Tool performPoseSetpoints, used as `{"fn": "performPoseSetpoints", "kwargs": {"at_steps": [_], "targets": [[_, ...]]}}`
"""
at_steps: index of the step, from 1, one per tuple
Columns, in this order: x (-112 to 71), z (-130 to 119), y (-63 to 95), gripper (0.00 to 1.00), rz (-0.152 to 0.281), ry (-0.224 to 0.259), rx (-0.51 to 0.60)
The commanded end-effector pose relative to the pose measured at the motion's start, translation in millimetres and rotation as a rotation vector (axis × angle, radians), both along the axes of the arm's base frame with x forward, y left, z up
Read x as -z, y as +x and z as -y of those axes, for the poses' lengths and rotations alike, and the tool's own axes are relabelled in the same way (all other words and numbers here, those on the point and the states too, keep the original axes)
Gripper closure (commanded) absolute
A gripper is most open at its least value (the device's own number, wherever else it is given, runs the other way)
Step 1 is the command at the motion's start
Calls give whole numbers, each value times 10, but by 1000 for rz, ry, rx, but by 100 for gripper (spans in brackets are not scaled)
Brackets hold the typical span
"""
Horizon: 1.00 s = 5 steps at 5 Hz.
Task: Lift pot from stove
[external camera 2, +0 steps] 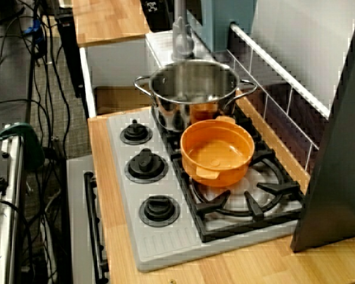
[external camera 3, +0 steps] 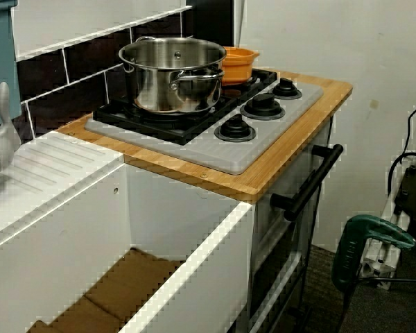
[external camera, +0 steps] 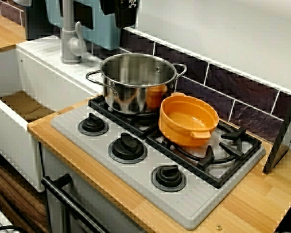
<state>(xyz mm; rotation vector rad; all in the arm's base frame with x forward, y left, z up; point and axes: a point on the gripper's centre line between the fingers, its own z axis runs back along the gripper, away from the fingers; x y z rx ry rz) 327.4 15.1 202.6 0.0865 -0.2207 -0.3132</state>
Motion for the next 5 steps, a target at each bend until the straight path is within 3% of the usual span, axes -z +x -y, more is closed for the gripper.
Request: {"fn": "performPoseSetpoints", "kwargs": {"at_steps": [1,2,3,4,5], "targets": [[0,0,0,0,0,0,0],[10,80,-73,0,-64,31,37],[3,152,-100,0,-68,45,128],[62,317,-68,0,-109,100,378],[138,510,-77,0,-97,106,565]]}}
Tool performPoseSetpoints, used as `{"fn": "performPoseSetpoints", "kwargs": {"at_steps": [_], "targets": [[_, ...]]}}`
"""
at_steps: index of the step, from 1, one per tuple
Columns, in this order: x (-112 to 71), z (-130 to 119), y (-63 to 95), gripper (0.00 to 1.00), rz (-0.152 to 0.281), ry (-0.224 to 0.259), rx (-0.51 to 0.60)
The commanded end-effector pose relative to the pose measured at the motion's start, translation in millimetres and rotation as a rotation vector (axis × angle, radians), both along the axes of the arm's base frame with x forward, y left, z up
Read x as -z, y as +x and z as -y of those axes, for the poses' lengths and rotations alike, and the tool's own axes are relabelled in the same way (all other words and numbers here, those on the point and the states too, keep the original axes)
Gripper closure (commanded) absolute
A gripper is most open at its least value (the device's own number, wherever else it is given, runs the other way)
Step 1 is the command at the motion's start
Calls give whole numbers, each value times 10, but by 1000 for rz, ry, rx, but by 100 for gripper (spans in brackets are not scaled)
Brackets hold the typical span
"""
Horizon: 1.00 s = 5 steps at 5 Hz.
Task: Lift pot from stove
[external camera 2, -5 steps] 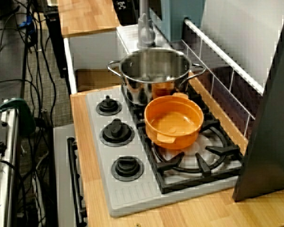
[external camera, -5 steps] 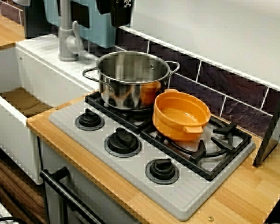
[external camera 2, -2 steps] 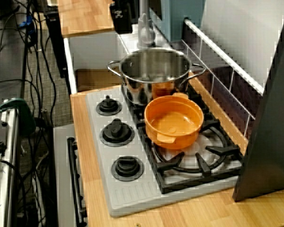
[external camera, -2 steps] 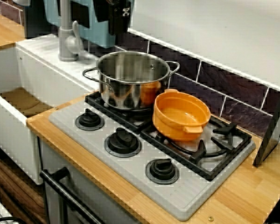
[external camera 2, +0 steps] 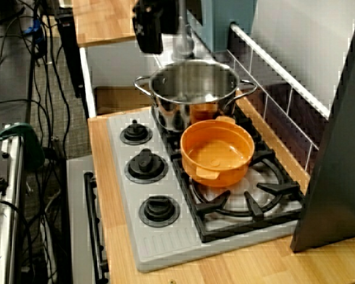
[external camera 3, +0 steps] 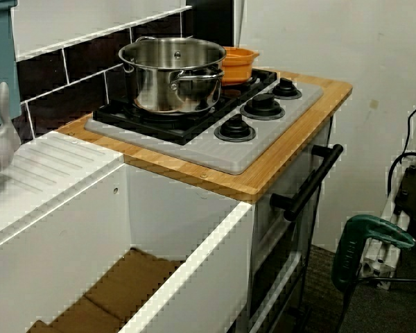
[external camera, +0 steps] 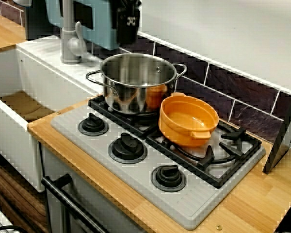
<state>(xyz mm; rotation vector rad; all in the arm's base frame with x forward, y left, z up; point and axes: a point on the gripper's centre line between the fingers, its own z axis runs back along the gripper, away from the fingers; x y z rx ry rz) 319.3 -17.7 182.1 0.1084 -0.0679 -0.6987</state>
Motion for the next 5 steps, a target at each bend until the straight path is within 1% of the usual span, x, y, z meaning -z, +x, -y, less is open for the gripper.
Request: {"fn": "performPoseSetpoints", "kwargs": {"at_steps": [1,2,3,4,5], "targets": [[-5,362,-12,0,57,-4,400],[29,542,-104,0,85,-33,588],[58,633,-197,0,117,-48,674],[98,678,-223,0,120,-65,686],[163,726,-202,0,102,-63,680]]}}
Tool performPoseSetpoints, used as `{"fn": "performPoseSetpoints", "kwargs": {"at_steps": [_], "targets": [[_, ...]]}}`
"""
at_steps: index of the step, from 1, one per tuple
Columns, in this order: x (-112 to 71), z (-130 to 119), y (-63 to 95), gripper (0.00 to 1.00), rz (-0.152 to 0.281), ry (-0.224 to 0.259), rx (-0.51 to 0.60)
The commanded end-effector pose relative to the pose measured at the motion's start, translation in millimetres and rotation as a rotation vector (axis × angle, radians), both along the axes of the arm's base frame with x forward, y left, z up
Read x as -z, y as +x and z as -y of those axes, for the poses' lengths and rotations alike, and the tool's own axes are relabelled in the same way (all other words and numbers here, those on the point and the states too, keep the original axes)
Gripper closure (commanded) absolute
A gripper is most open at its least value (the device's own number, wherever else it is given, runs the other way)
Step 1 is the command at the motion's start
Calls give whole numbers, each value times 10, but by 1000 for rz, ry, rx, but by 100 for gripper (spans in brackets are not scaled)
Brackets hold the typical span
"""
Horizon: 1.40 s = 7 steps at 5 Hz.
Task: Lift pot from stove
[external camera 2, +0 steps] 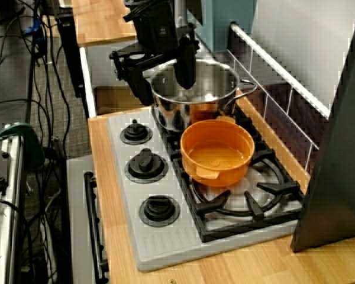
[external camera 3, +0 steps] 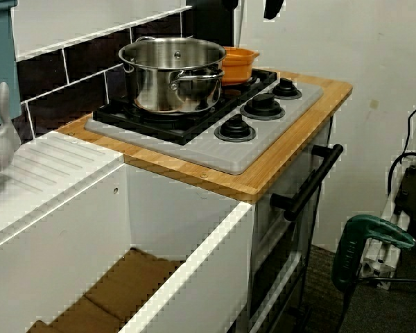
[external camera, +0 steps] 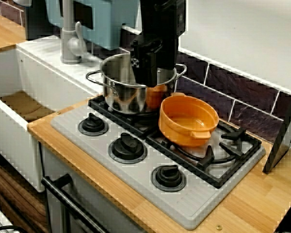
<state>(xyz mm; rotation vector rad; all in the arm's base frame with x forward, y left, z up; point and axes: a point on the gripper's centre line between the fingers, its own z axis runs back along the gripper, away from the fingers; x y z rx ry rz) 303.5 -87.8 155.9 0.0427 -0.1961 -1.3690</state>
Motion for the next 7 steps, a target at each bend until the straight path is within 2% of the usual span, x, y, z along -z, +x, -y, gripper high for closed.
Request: {"fn": "performPoseSetpoints", "kwargs": {"at_steps": [1,2,4,5,7], "targets": [[-40,91,-54,0,37,-3,0],[72,180,-18,0,42,-3,-13],[407,276,113,0,54,60,-46],[601,274,176,0,46,81,-80],[671,235,202,0,35,105,-112]]}}
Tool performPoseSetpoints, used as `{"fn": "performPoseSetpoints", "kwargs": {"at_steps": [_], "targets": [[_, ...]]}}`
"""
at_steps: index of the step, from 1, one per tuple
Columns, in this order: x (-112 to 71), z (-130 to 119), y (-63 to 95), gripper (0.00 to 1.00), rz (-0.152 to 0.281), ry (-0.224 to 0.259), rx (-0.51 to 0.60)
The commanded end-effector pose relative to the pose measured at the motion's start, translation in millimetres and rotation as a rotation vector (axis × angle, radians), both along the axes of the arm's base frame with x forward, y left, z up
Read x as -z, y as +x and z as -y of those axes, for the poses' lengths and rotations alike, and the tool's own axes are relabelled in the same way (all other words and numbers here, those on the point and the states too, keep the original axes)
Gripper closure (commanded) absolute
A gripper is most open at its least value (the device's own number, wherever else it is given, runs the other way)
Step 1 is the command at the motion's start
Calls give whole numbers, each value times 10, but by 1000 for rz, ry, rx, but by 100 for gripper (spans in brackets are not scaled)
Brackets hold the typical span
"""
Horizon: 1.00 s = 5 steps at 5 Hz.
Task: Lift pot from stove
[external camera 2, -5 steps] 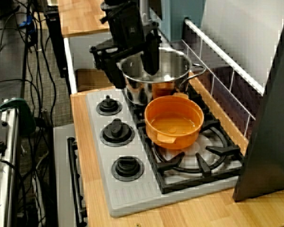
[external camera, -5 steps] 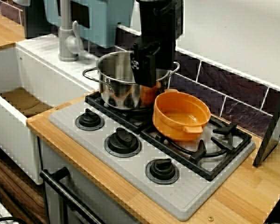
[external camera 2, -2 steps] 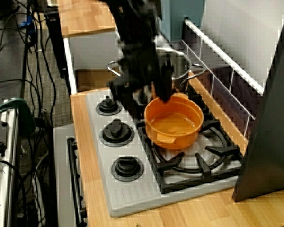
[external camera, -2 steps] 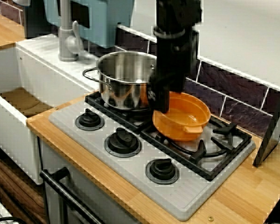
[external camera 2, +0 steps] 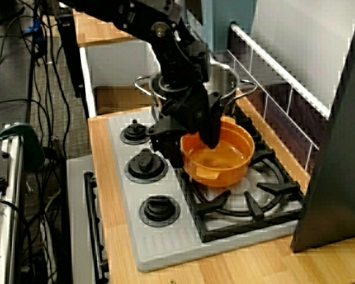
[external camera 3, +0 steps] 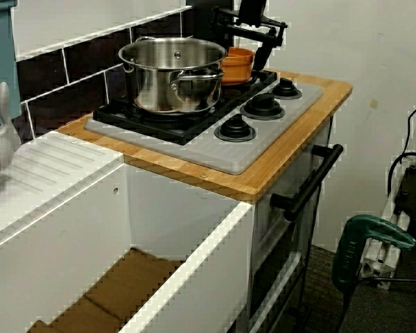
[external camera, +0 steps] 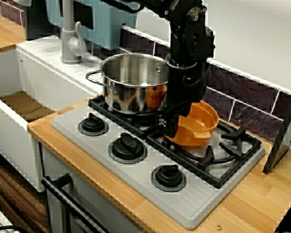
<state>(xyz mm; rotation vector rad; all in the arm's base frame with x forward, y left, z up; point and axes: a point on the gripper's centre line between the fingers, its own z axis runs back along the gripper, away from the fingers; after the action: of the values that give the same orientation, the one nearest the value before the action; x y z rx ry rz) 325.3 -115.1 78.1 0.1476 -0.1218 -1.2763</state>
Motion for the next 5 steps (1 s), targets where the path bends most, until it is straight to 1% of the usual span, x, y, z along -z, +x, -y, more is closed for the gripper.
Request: {"fn": "performPoseSetpoints", "kwargs": {"at_steps": [1,2,4,5], "targets": [[-91,-72,-47,0,22,15,-2],[-110,-121,-68,100,28,12,-26],[-129,-168,-82,100,29,22,-30],[-196,-201,-98,100,36,7,-50]]}}
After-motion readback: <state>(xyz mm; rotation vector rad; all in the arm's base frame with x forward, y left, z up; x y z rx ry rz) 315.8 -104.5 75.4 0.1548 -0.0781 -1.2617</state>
